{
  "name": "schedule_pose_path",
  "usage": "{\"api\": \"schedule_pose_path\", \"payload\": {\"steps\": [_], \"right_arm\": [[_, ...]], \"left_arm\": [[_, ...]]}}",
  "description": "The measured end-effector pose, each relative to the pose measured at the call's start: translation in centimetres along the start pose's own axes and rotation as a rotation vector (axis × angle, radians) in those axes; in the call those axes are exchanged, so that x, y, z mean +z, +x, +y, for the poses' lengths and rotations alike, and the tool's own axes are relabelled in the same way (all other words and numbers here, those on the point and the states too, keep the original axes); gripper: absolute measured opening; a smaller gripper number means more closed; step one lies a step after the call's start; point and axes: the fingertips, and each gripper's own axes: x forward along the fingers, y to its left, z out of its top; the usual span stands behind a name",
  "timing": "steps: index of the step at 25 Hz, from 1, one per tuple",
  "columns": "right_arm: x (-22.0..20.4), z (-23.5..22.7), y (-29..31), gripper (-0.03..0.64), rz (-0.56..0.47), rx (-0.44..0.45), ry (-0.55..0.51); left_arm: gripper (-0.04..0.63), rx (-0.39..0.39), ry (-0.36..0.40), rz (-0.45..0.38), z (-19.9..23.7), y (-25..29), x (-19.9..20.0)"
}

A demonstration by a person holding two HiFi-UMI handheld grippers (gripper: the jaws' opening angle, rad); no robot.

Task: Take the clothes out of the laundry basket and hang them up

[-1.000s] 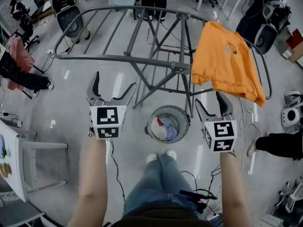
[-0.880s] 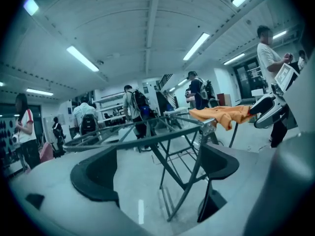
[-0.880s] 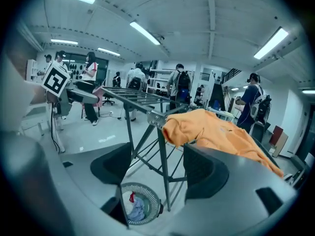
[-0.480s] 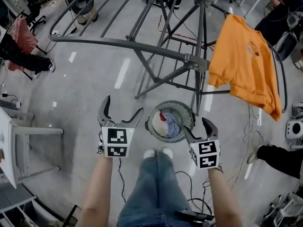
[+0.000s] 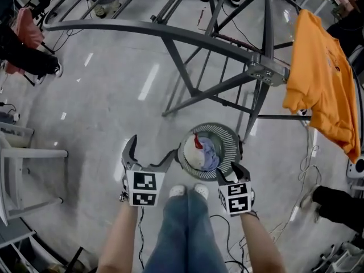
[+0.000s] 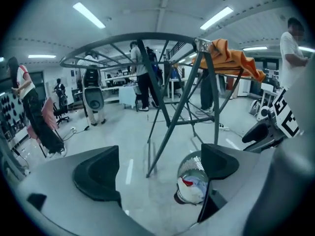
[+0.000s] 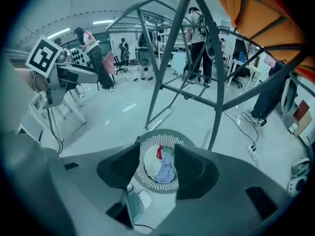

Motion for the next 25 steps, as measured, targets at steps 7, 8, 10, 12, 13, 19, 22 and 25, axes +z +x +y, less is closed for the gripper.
{"api": "schedule_pose_path", "payload": {"steps": [7, 8, 10, 12, 13, 19, 22, 25], "right_arm": [[-4.7, 1.2, 9.7, 0.213, 0.08, 0.041, -0.039], [-5.4, 1.4, 11.1, 0.213, 0.09, 0.048, -0.041], [-7.1, 1.8, 13.8, 0.213, 0.109, 0.063, -0.049], [-8.7, 1.8, 16.5, 0.213, 0.124, 0.071, -0.079], [-9.4, 1.7, 17.9, 0.213, 0.13, 0.073, -0.096], [-13.2, 1.7, 26.0, 0.212, 0.158, 0.105, -0.196], [-15.1, 1.4, 30.1, 0.212, 0.185, 0.115, -0.22], [-16.5, 1.0, 34.0, 0.21, 0.219, 0.127, -0.241]], "left_arm": [[0.522, -0.016, -0.019, 0.025, -0.1, 5.7, -6.6], [0.522, -0.018, -0.022, 0.03, -0.2, 6.4, -7.6], [0.522, -0.021, -0.028, 0.044, -0.2, 7.5, -9.9], [0.522, -0.019, -0.03, 0.052, -0.1, 8.7, -12.0], [0.522, -0.016, -0.027, 0.051, 0.0, 9.4, -13.0], [0.522, 0.013, -0.022, 0.028, 0.8, 13.5, -17.9], [0.522, 0.022, -0.018, 0.016, 1.2, 15.6, -19.9], [0.522, 0.036, -0.007, -0.001, 1.6, 17.4, -21.3]]}}
